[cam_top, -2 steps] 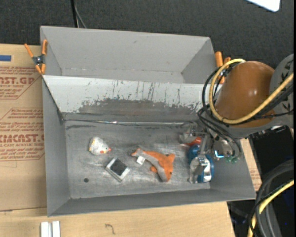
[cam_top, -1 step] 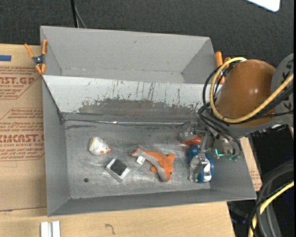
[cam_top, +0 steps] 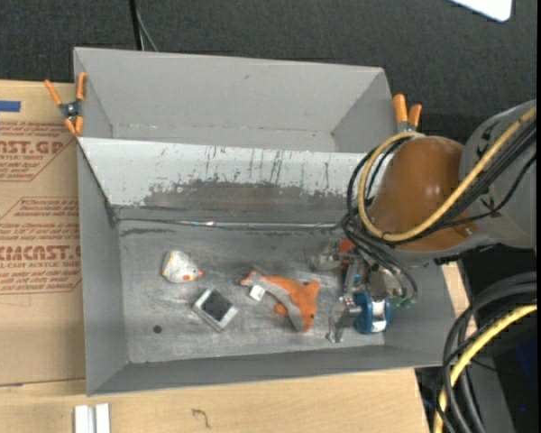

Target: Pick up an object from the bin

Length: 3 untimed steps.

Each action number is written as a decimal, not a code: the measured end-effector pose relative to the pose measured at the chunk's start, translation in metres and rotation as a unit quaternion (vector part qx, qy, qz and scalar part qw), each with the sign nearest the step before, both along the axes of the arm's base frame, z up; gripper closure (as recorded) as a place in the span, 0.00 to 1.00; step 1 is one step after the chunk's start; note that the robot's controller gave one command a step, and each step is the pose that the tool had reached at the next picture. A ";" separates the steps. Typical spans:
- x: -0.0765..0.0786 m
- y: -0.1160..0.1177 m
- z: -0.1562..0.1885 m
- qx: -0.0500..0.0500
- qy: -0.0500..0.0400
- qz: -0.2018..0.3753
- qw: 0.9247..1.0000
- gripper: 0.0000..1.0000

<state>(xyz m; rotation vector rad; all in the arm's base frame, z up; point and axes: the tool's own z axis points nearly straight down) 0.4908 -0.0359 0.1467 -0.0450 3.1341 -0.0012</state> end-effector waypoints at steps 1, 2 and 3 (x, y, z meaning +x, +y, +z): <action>0.000 0.037 -0.075 0.001 0.000 -0.035 0.999 1.00; 0.000 0.037 -0.075 0.001 0.000 -0.035 0.999 1.00; 0.026 0.013 0.061 0.000 0.003 0.000 1.000 1.00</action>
Offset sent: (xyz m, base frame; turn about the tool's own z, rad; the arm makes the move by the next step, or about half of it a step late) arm 0.0000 0.0000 0.0000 0.0000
